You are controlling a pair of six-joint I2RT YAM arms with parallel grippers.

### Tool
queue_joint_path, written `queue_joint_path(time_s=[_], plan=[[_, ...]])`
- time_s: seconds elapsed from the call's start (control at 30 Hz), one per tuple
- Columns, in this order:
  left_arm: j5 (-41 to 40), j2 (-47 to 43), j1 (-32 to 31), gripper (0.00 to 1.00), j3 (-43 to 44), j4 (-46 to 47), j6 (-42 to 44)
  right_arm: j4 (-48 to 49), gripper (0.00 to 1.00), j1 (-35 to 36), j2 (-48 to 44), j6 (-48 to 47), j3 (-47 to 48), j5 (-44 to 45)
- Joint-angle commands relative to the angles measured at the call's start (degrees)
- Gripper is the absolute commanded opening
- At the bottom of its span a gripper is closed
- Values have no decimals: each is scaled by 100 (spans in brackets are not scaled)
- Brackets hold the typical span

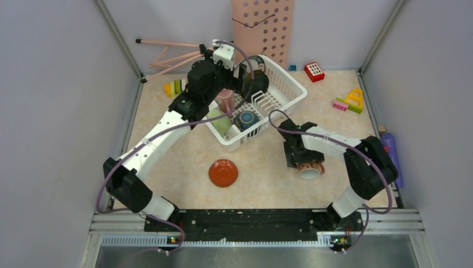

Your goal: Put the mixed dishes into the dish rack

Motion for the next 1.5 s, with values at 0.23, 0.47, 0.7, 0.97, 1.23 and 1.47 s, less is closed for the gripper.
queue_joint_path(time_s=[0.23,0.47,0.7,0.97,1.23,1.47], plan=[[-136,-1334,47,91,-915,153,-134,-346,58,348,268,19,450,90],[296,-1203,60,91,-858,-425,-965,212,33,345,-1270,-332,516,-588],[1868,-543,400,91,-575,-876,-2952,2176,32,339,-3315,-872,-169,-1471],[3869,-605,775,86,-1564,1171,-4111,4328,21,330,-4092,-1083,-672,-1105],[3691,-1179,342,93,-2557,1968,-3421,4176,24,321,-3374,-79,322,-876],[2901,-1406,-439,98,-3432,2957,-2997,4642,26,321,-3362,1141,326,-837]])
